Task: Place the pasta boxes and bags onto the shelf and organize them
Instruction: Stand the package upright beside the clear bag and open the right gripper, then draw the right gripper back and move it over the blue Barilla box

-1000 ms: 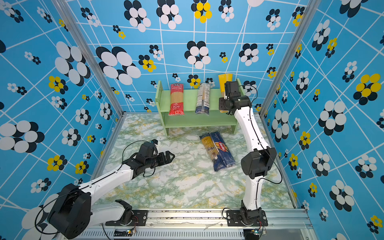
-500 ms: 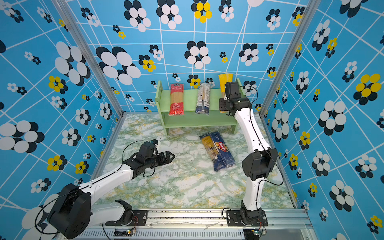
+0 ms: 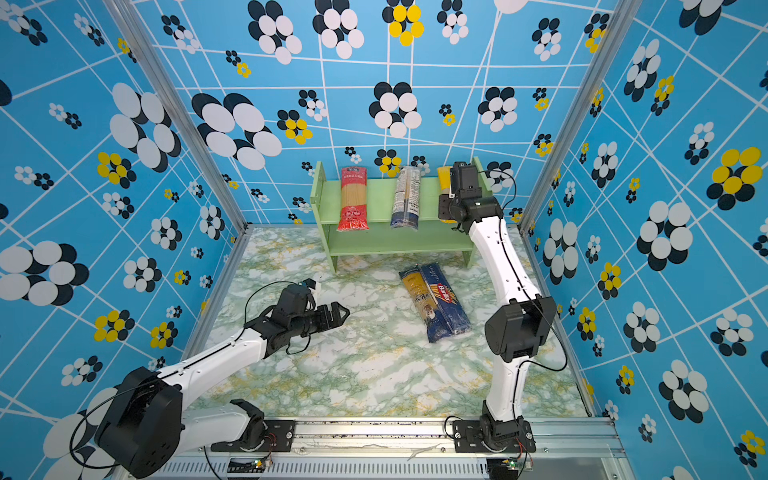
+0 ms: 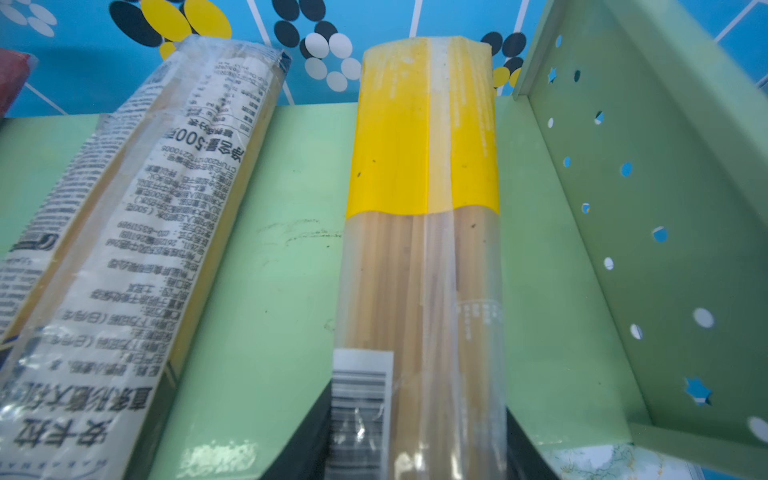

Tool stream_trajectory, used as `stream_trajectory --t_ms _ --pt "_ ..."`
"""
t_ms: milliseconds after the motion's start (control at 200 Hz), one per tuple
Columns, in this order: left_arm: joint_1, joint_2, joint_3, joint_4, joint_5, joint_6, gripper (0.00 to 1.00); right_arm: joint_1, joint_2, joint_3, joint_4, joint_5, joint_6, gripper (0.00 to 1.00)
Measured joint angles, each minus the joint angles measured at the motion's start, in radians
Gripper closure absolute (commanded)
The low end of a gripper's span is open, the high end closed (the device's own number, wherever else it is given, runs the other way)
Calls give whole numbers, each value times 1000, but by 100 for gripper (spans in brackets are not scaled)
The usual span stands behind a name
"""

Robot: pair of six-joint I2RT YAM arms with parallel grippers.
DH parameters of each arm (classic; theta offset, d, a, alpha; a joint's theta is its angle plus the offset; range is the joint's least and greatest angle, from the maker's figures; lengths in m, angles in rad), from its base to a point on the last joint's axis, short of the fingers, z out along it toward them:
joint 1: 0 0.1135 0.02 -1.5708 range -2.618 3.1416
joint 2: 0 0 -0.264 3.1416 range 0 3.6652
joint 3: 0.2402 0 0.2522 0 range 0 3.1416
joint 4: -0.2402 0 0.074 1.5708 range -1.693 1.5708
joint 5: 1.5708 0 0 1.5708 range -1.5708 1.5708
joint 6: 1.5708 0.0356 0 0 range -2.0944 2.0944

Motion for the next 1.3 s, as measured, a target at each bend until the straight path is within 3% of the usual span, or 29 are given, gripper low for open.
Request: stream_trajectory --t_ms 405,605,1050,1299 --pt "0 0 -7 0 0 0 1 0 -14 -10 8 16 -5 39" --pt "0 0 -7 0 0 0 1 0 -42 -13 20 23 -18 21" --pt "0 0 -7 0 0 0 1 0 -181 -139 50 21 -23 17" --pt "0 0 -7 1 0 0 1 26 -344 -361 69 14 -22 16"
